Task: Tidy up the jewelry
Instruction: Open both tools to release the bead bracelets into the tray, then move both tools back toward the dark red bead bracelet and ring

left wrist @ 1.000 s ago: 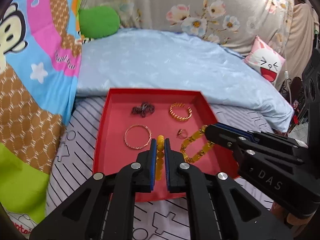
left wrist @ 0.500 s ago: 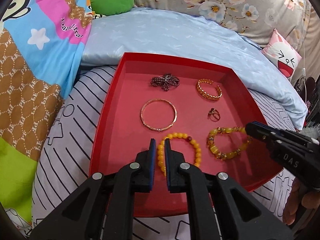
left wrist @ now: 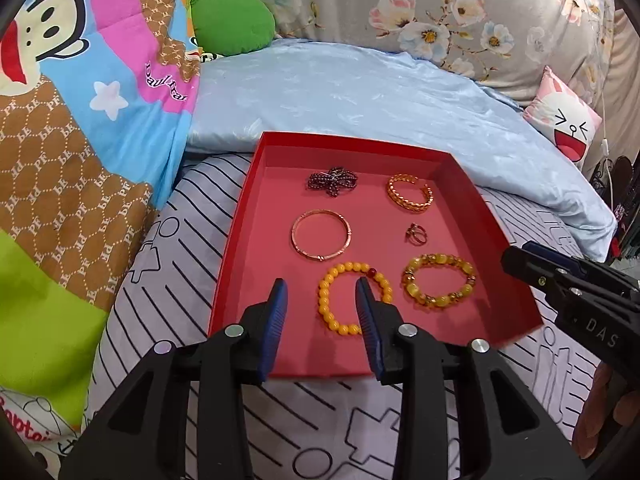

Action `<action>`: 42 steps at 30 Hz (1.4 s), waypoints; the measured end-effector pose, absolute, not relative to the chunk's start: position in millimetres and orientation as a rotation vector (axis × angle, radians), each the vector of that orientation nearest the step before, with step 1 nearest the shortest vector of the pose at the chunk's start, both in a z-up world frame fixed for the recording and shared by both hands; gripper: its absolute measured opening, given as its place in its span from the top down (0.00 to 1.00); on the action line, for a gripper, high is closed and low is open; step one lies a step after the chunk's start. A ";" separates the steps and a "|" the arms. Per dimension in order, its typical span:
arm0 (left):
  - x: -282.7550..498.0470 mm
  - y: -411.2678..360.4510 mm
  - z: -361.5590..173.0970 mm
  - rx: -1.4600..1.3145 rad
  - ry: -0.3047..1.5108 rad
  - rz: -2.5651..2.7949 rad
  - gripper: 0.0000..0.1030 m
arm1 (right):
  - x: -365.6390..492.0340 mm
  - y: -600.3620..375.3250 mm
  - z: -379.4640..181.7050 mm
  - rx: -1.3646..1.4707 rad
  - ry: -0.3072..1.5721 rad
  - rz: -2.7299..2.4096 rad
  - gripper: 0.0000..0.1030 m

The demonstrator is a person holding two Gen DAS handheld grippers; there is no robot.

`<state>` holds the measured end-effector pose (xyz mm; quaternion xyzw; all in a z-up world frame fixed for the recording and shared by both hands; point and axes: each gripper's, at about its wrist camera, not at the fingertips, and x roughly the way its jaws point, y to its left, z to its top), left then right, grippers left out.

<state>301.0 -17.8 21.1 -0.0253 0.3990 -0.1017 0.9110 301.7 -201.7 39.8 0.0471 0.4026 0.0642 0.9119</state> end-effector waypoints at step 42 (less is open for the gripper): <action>117.0 -25.6 -0.2 -0.029 0.896 -0.262 0.60 | 101.7 -198.4 9.2 0.113 0.919 0.137 0.71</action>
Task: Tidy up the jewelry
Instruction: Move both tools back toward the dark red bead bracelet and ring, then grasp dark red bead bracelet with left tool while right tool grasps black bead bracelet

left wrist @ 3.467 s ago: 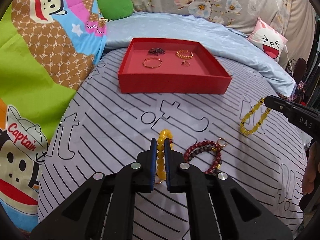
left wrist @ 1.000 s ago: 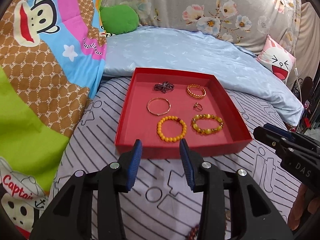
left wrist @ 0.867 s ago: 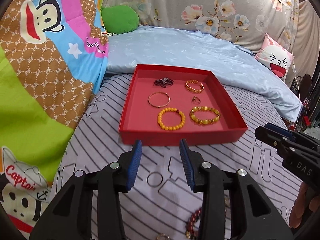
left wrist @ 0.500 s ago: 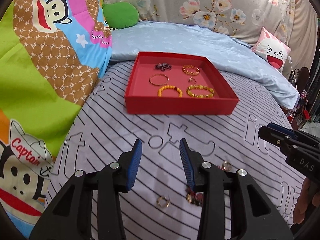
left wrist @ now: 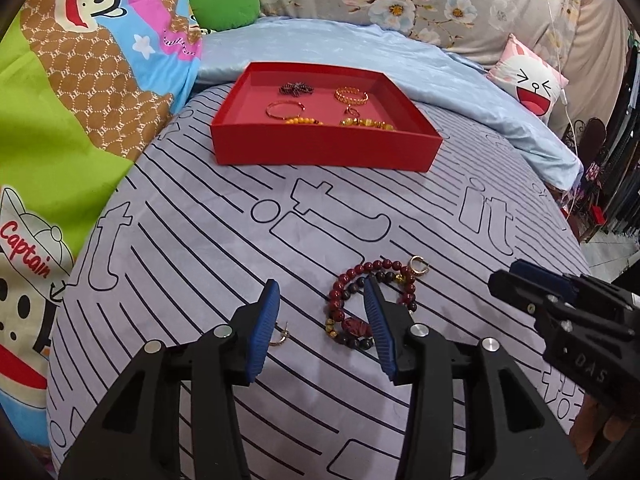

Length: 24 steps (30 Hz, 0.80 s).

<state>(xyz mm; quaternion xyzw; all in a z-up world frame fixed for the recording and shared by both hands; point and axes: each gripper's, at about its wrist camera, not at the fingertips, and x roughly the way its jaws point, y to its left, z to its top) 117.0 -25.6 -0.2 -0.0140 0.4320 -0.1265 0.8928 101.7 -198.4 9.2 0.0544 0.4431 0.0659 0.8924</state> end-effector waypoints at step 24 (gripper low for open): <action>121.6 -27.4 -18.1 -0.101 0.950 -0.346 0.93 | 100.1 -189.3 -7.9 0.104 0.965 0.160 0.70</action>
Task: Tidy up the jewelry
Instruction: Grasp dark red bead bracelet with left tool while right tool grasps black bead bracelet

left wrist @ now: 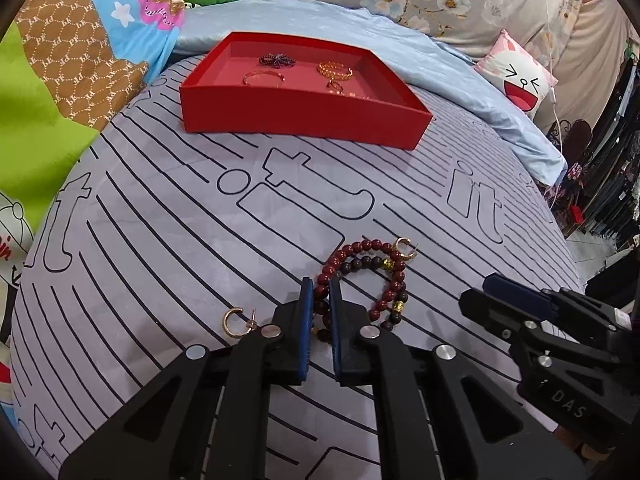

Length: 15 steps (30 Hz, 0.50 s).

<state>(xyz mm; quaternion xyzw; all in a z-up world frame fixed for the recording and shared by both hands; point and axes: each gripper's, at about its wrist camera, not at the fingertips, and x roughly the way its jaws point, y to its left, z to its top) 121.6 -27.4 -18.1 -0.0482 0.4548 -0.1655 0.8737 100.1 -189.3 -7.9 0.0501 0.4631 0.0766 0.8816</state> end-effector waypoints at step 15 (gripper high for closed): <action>126.6 -7.2 5.2 -0.093 0.887 -0.276 0.93 | 116.1 -161.9 -16.2 0.064 0.983 0.219 0.70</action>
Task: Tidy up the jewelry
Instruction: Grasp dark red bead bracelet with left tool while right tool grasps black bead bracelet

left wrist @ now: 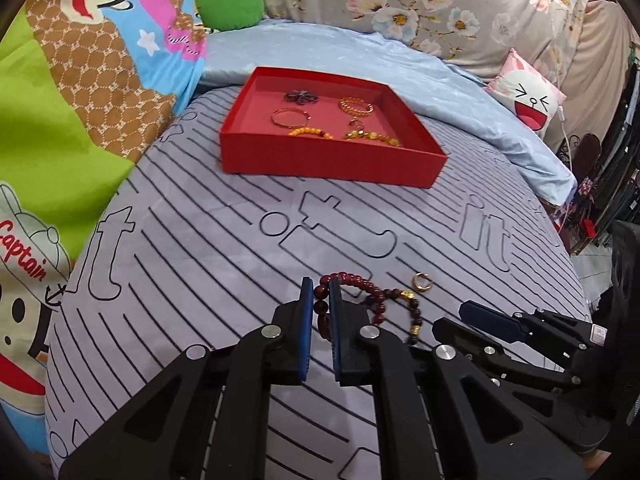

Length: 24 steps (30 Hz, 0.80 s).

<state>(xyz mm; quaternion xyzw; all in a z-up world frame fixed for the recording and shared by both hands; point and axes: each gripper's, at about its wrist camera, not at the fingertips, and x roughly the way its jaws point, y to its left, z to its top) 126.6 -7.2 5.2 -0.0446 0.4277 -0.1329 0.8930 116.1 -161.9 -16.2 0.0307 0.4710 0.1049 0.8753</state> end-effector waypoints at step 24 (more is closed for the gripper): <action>133.7 7.6 -17.2 -0.093 0.942 -0.221 0.93 | 126.1 -162.1 -28.4 0.031 0.989 0.195 0.93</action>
